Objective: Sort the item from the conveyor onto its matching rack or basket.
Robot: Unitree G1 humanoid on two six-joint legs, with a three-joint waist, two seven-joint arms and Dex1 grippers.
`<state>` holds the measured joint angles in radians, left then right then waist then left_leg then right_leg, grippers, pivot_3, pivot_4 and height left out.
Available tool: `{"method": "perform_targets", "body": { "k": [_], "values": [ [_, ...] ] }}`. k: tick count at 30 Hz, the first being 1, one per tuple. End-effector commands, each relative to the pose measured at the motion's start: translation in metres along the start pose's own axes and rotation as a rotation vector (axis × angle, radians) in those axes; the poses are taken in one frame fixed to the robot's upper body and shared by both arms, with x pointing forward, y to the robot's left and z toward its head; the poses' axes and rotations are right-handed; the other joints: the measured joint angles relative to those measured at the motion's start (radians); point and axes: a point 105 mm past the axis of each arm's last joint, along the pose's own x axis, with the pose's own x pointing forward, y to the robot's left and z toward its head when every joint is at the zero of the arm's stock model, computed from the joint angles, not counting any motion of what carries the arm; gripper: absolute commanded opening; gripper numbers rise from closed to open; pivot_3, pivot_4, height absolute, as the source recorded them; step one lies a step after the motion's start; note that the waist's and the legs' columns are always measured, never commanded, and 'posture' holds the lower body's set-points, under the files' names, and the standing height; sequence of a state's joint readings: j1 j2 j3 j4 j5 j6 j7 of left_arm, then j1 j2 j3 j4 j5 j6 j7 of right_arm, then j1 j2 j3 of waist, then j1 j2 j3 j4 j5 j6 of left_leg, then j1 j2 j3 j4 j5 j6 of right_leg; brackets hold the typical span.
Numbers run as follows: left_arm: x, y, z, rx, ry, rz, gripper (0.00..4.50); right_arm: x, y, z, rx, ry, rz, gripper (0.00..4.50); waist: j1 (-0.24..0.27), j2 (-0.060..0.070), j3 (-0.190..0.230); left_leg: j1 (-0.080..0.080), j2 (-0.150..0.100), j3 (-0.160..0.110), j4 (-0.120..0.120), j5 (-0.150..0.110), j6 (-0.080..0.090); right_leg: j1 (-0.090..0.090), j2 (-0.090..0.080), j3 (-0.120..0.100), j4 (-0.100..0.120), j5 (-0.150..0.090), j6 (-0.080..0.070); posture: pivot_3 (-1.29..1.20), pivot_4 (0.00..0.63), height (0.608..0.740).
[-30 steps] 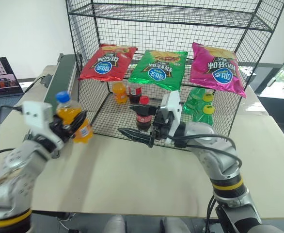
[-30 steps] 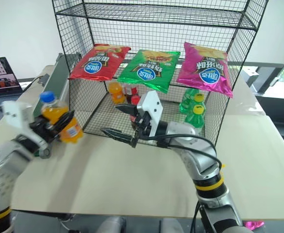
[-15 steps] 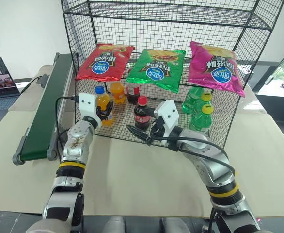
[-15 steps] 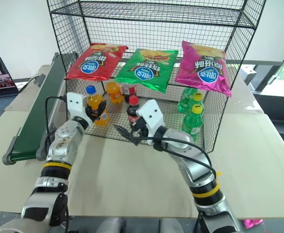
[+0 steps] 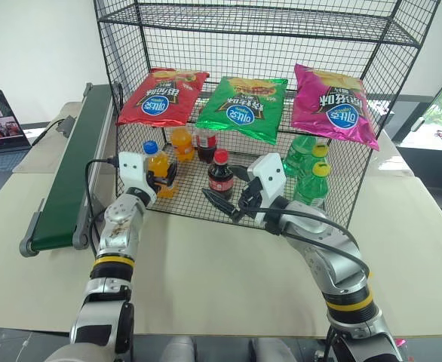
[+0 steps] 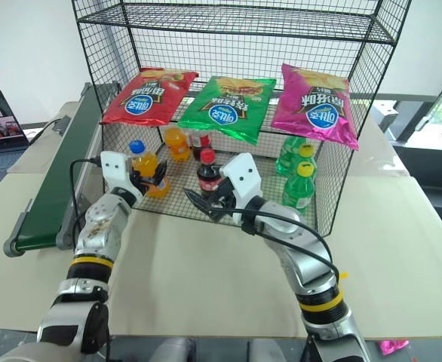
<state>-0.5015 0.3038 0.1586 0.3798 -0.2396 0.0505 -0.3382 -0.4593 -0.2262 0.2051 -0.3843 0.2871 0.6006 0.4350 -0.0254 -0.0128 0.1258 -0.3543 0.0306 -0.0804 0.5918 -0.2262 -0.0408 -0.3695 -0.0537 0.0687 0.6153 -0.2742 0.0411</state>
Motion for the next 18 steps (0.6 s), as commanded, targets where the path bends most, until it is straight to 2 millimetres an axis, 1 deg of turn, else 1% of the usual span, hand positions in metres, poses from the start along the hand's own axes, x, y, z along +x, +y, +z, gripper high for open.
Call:
{"method": "perform_targets", "body": {
  "k": [1, 2, 4, 6, 8, 11, 13, 15, 17, 18],
  "values": [
    [-0.022, 0.003, 0.017, 0.011, -0.010, -0.007, 4.46, -0.005, 0.001, 0.012, -0.008, -0.041, 0.014, 4.50, -0.001, 0.000, 0.000, 0.000, 0.000, 0.000, 0.000, 0.000, 0.000, 0.000, 0.000, 0.000, 0.001, 0.000, 0.000, 0.00, 0.150, 0.738],
    [-0.026, 0.002, 0.016, 0.013, 0.001, -0.015, 4.46, -0.005, 0.001, 0.011, -0.006, -0.039, 0.016, 4.50, 0.000, 0.000, 0.000, 0.000, 0.000, 0.000, 0.000, 0.000, 0.000, 0.000, 0.000, 0.000, 0.001, 0.000, 0.000, 0.00, 0.150, 0.738],
    [-0.043, -0.002, 0.017, 0.021, 0.033, -0.037, 4.46, -0.009, -0.001, 0.005, 0.000, -0.021, 0.006, 4.50, 0.004, 0.000, 0.000, 0.000, 0.000, 0.000, 0.000, 0.000, 0.000, 0.000, 0.000, 0.000, 0.001, 0.000, 0.000, 0.00, 0.150, 0.738],
    [-0.061, -0.006, 0.015, 0.035, 0.083, -0.062, 4.46, -0.017, -0.008, -0.002, 0.006, -0.002, -0.034, 4.50, 0.005, 0.000, 0.000, 0.000, 0.000, 0.000, 0.001, 0.000, 0.000, 0.001, 0.000, 0.000, 0.000, 0.000, 0.000, 0.00, 0.150, 0.738],
    [-0.080, -0.013, 0.011, 0.049, 0.138, -0.101, 4.46, -0.030, -0.020, -0.013, 0.004, 0.017, -0.129, 4.50, 0.004, 0.000, 0.000, 0.000, 0.000, 0.000, 0.000, 0.000, 0.000, 0.001, 0.000, 0.000, -0.001, 0.000, 0.000, 0.00, 0.150, 0.738],
    [-0.101, -0.024, 0.002, 0.067, 0.191, -0.124, 4.46, -0.051, -0.029, -0.034, -0.014, 0.065, -0.250, 4.50, 0.009, 0.001, 0.000, 0.000, 0.000, 0.000, 0.000, 0.000, 0.000, 0.001, -0.001, 0.000, -0.002, 0.000, 0.000, 0.00, 0.150, 0.738],
    [-0.110, -0.028, -0.005, 0.071, 0.214, -0.123, 4.46, -0.062, -0.029, -0.046, -0.026, 0.091, -0.300, 4.50, 0.010, 0.001, 0.000, 0.000, 0.000, 0.000, 0.000, 0.000, 0.000, 0.001, -0.001, 0.000, -0.002, 0.000, 0.000, 0.00, 0.150, 0.738],
    [-0.117, -0.030, -0.022, 0.086, 0.245, -0.099, 4.46, -0.075, -0.027, -0.062, -0.019, 0.124, -0.355, 4.50, 0.010, 0.001, -0.001, 0.000, 0.000, 0.000, 0.000, 0.000, 0.000, 0.001, -0.001, 0.000, -0.002, -0.003, 0.004, 0.00, 0.150, 0.738],
    [-0.120, -0.030, -0.035, 0.082, 0.265, -0.074, 4.46, -0.083, -0.024, -0.074, -0.007, 0.148, -0.397, 4.50, 0.010, 0.002, -0.001, 0.001, 0.000, 0.001, 0.000, 0.000, 0.000, 0.002, -0.001, 0.001, -0.003, -0.005, 0.007, 0.00, 0.150, 0.738],
    [-0.120, -0.031, -0.037, 0.085, 0.265, -0.074, 4.46, -0.086, -0.024, -0.077, 0.001, 0.151, -0.418, 4.50, 0.009, 0.002, -0.001, 0.001, 0.000, 0.001, 0.000, 0.000, 0.000, 0.002, -0.001, 0.001, -0.003, -0.005, 0.008, 0.00, 0.150, 0.738]
  ]
}}
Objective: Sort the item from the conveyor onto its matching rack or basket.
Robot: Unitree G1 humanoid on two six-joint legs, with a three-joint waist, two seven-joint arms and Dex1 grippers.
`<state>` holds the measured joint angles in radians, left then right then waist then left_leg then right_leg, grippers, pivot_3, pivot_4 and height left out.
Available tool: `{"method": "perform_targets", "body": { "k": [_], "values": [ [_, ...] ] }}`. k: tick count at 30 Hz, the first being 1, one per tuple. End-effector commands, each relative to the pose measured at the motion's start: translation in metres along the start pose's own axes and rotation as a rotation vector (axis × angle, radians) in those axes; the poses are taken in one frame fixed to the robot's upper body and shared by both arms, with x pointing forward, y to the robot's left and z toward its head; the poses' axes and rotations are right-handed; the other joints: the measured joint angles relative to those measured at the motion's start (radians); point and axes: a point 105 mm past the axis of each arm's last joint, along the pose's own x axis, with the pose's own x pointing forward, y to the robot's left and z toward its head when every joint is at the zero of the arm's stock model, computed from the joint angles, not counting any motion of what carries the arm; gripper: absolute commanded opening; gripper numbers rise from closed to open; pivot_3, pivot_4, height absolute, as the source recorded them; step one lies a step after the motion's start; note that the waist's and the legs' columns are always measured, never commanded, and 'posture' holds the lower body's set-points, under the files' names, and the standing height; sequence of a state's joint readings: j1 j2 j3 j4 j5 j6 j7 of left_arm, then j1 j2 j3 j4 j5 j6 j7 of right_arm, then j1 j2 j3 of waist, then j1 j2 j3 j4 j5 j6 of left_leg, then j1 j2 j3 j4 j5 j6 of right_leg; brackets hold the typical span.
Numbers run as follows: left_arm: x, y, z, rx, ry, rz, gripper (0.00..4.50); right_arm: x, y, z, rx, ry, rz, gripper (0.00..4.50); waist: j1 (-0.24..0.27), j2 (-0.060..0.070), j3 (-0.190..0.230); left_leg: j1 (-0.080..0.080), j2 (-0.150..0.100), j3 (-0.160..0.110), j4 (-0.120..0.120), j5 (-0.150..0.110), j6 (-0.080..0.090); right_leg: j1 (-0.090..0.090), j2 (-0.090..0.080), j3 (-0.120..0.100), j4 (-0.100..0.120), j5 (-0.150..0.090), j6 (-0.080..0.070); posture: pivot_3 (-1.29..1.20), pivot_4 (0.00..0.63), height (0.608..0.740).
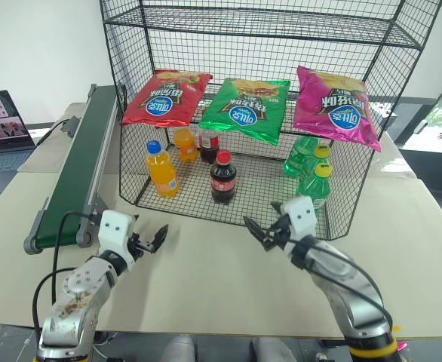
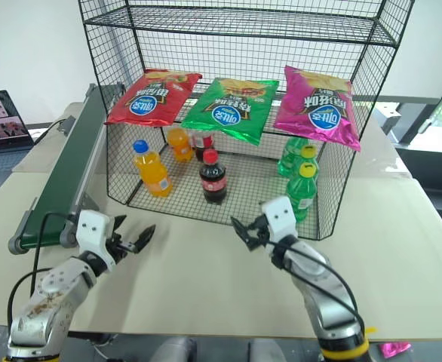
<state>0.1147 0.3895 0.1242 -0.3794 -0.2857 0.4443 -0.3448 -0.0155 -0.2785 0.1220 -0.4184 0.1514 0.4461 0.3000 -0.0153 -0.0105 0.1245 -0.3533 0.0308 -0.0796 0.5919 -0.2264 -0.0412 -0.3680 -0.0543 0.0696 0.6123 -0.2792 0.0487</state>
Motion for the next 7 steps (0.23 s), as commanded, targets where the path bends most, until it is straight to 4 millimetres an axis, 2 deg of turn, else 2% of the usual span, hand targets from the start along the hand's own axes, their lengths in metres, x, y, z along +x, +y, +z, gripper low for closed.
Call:
{"method": "perform_targets", "body": {
  "k": [1, 7],
  "values": [
    [0.0026, -0.0034, -0.0007, 0.035, -0.030, 0.019, 4.46, -0.0061, -0.0028, 0.0138, -0.013, -0.083, -0.074, 4.50, -0.001, 0.000, 0.000, 0.000, 0.000, 0.000, 0.000, 0.000, 0.000, 0.000, 0.000, 0.000, 0.000, 0.000, 0.000, 0.00, 0.150, 0.738],
    [0.0086, -0.0075, 0.0054, 0.013, -0.060, -0.003, 4.46, -0.0082, -0.0023, 0.0140, 0.010, -0.095, -0.121, 4.50, -0.002, 0.000, 0.000, 0.000, 0.001, 0.000, 0.000, 0.000, 0.000, -0.001, 0.001, 0.000, 0.000, 0.000, 0.000, 0.00, 0.150, 0.738]
  ]
}}
